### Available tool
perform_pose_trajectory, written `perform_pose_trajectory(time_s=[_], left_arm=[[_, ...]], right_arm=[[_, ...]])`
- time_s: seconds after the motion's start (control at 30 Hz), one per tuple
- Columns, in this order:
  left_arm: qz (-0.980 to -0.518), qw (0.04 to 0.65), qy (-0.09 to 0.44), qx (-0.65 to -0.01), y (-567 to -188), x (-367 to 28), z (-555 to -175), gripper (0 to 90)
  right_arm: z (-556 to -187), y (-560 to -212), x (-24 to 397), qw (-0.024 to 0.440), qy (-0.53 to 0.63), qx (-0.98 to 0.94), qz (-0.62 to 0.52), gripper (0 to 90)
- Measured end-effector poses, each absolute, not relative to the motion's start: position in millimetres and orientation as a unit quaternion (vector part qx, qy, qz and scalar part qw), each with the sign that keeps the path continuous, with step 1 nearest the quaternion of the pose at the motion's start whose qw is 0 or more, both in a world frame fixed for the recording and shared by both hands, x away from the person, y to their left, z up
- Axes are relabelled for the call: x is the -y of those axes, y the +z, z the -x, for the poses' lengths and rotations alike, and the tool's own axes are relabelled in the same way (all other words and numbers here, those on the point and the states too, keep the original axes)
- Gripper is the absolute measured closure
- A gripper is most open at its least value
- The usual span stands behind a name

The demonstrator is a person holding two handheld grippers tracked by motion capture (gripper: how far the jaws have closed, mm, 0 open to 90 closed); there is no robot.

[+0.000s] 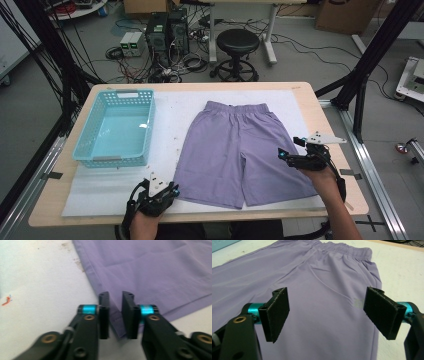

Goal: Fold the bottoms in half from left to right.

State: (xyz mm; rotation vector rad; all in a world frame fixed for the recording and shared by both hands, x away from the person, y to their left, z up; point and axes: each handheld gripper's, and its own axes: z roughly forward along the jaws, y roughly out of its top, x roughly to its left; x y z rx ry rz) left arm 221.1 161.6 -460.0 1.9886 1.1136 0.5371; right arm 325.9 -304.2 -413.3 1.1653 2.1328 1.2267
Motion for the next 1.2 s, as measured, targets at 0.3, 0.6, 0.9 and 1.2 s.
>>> perform_pose_trajectory(time_s=[0.3, 0.6, 0.9, 1.2], left_arm=[[-0.764, 0.423, 0.174, -0.455, -460, -170, -217, 87.3], [-0.754, 0.447, 0.166, -0.452, -456, -176, -215, 87.2], [-0.756, 0.451, 0.157, -0.448, -457, -175, -216, 87.1], [-0.745, 0.465, 0.151, -0.455, -456, -181, -215, 87.1]], right_arm=[[-336, -409, 273, 0.18, 0.463, -0.774, -0.392, 26.6], [-373, -406, 204, 0.151, 0.456, -0.807, -0.344, 34.2], [-420, -404, 137, 0.136, 0.436, -0.828, -0.326, 42.2], [-452, -406, 85, 0.128, 0.428, -0.834, -0.323, 45.5]])
